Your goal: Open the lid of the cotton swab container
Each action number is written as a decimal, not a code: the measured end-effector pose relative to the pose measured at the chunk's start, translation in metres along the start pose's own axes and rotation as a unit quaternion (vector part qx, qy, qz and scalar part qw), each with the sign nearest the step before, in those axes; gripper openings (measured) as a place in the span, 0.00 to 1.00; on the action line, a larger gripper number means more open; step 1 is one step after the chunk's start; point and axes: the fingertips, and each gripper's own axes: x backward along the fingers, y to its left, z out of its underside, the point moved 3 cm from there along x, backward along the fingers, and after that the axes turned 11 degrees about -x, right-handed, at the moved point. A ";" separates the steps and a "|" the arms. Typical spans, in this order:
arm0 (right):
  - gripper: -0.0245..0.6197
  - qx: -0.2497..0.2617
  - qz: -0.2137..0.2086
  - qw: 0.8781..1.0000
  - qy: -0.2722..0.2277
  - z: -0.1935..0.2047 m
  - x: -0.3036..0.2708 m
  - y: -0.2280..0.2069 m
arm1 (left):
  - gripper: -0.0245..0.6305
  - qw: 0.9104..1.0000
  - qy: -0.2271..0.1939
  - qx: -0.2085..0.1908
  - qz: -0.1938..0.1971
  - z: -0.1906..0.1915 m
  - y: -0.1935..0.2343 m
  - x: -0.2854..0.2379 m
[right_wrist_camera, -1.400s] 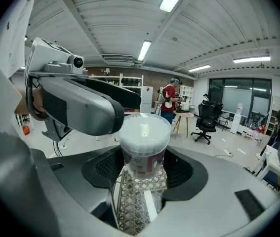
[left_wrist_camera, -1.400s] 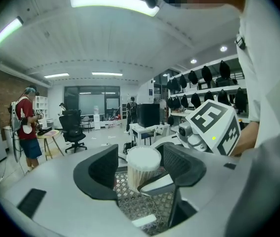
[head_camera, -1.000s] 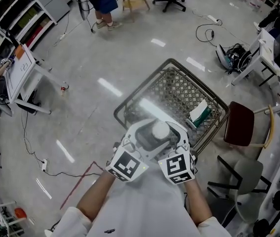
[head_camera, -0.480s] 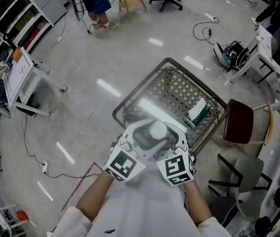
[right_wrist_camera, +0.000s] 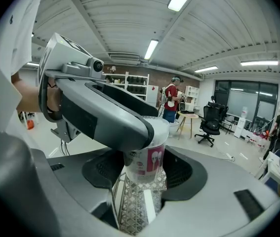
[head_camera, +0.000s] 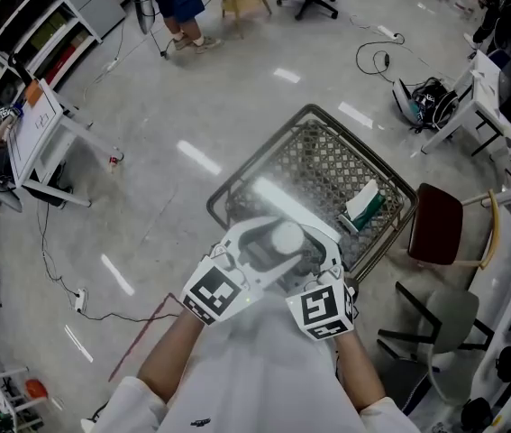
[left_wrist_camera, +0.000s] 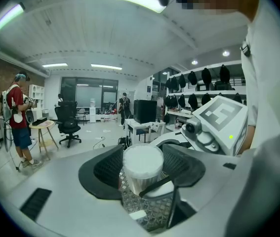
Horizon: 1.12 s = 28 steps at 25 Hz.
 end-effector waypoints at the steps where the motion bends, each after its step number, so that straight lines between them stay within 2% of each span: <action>1: 0.41 0.000 0.001 1.000 0.000 0.000 0.000 0.002 | 0.42 1.000 0.001 0.002 0.001 0.001 0.000 0.001; 15: 0.39 0.024 0.001 0.999 -0.024 -0.002 -0.003 0.006 | 0.42 0.995 -0.037 0.087 0.029 -0.004 0.008 0.013; 20: 0.39 0.031 0.002 0.999 -0.028 -0.007 -0.004 0.004 | 0.42 0.996 -0.047 0.078 0.015 -0.011 0.015 0.016; 28: 0.39 0.028 0.008 0.999 -0.031 0.000 -0.001 0.003 | 0.40 0.995 -0.074 0.063 -0.036 -0.028 0.032 0.033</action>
